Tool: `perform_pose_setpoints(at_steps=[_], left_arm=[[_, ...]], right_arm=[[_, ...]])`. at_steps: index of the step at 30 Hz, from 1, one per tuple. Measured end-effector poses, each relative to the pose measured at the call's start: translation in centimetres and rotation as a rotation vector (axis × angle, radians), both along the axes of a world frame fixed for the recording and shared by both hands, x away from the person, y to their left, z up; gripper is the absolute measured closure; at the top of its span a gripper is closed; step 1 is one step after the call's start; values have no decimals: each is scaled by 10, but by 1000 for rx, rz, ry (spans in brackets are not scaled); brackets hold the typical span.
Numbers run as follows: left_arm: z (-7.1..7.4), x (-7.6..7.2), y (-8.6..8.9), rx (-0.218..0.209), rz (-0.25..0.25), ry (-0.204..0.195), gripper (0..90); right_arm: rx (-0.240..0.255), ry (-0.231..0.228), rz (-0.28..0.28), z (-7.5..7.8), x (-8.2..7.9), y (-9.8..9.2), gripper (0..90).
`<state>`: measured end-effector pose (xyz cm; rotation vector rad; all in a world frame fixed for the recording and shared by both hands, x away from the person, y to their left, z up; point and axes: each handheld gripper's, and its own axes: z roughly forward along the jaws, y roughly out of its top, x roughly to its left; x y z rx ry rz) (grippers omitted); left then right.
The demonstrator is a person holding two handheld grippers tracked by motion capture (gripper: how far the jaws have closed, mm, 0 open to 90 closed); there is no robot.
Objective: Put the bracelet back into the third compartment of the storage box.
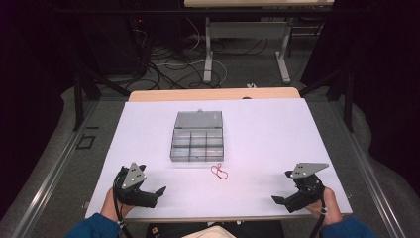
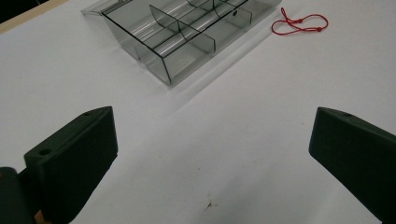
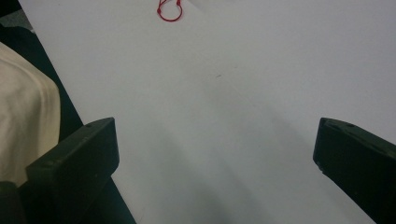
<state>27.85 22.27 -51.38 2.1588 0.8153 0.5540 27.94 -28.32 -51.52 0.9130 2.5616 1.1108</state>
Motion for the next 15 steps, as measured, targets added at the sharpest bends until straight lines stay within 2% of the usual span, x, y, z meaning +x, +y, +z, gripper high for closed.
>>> perform_pose_setpoints(at_steps=[1, 2, 7, 8, 11, 13, 15], left_arm=[[0, 0, 0, 4, -1, 1, 11], [-1, 0, -1, -1, 1, 1, 12], [0, 0, -3, 12, 8, 6, 16], [0, 1, -3, 16, 9, 5, 16], [-1, 1, -3, 29, 6, -1, 14], [-2, 0, -2, 12, 8, 10, 14], [-2, 0, -1, 15, 6, 16, 13]], right_arm=[[4, -18, 8, -1, 2, 1, 0], [6, -2, 3, 0, 2, 1, 0], [3, -8, -13, -2, 7, 6, 1], [16, -7, -10, -3, 8, 8, 1], [-3, -5, -1, -2, 13, 15, 0], [-19, 7, 2, -1, 17, 20, 0], [-24, 7, 7, -1, 21, 24, 0]])
